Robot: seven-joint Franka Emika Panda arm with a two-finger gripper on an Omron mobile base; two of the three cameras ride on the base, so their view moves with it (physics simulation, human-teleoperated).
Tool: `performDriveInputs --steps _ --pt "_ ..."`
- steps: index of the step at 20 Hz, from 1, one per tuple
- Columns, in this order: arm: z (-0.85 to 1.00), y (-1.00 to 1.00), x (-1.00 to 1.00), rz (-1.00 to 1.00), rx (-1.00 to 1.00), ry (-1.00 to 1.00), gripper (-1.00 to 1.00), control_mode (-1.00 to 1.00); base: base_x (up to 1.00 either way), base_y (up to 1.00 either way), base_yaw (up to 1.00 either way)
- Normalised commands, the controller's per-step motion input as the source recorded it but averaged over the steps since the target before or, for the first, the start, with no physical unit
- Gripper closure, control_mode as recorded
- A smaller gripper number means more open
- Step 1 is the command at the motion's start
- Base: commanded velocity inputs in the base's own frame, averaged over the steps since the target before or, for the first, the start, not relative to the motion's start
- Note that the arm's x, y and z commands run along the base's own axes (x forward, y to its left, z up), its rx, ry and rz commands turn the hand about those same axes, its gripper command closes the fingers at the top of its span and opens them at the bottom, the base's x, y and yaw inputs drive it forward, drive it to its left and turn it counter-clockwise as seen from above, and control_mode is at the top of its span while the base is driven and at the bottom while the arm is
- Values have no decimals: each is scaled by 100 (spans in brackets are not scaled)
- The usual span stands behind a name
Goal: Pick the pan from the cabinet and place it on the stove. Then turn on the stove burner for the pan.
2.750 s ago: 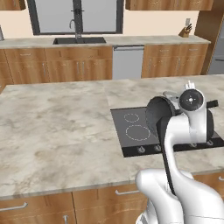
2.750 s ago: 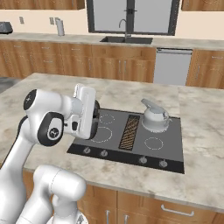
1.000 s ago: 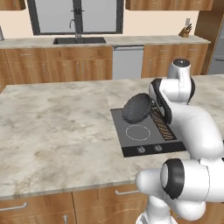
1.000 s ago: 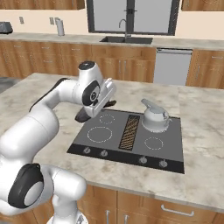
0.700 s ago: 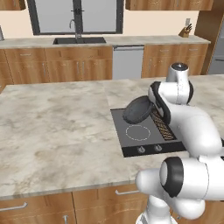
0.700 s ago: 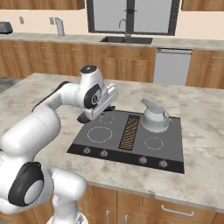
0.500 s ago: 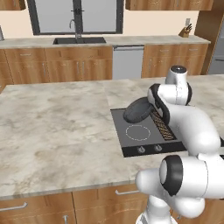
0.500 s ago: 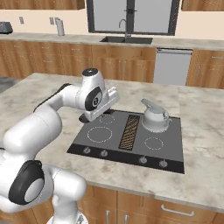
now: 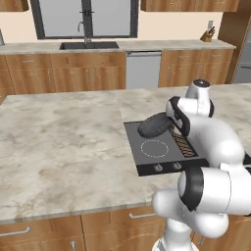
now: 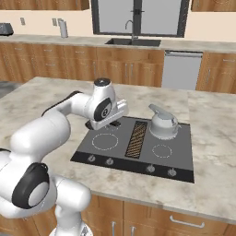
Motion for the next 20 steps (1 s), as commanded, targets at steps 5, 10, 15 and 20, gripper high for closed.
performDriveInputs --steps 5,10,15,20 --pt "-30 16 13 -8 -1 0 100 -100 0 0 0" --pt "-27 18 20 -9 0 0 100 -100 0 0 0" --pt "-30 7 26 -14 0 0 100 -100 0 0 0" --pt "-28 4 34 -17 0 0 100 -100 0 0 0"
